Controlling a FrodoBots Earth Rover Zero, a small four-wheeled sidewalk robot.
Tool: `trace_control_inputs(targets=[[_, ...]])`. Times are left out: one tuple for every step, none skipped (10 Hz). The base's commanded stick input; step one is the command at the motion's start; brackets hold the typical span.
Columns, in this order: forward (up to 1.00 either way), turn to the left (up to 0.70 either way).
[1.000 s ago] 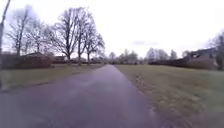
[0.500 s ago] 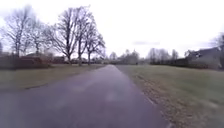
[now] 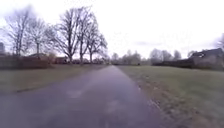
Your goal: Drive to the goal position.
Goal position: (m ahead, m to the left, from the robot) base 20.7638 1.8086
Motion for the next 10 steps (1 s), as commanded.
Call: trace_control_inputs(targets=[[1.00, 0.00], [1.00, 0.00], [1.00, 0.00], [1.00, 0.00], [1.00, 0.00], [1.00, 0.00], [1.00, 0.00], [1.00, 0.00], [1.00, 0.00], [1.00, 0.00]])
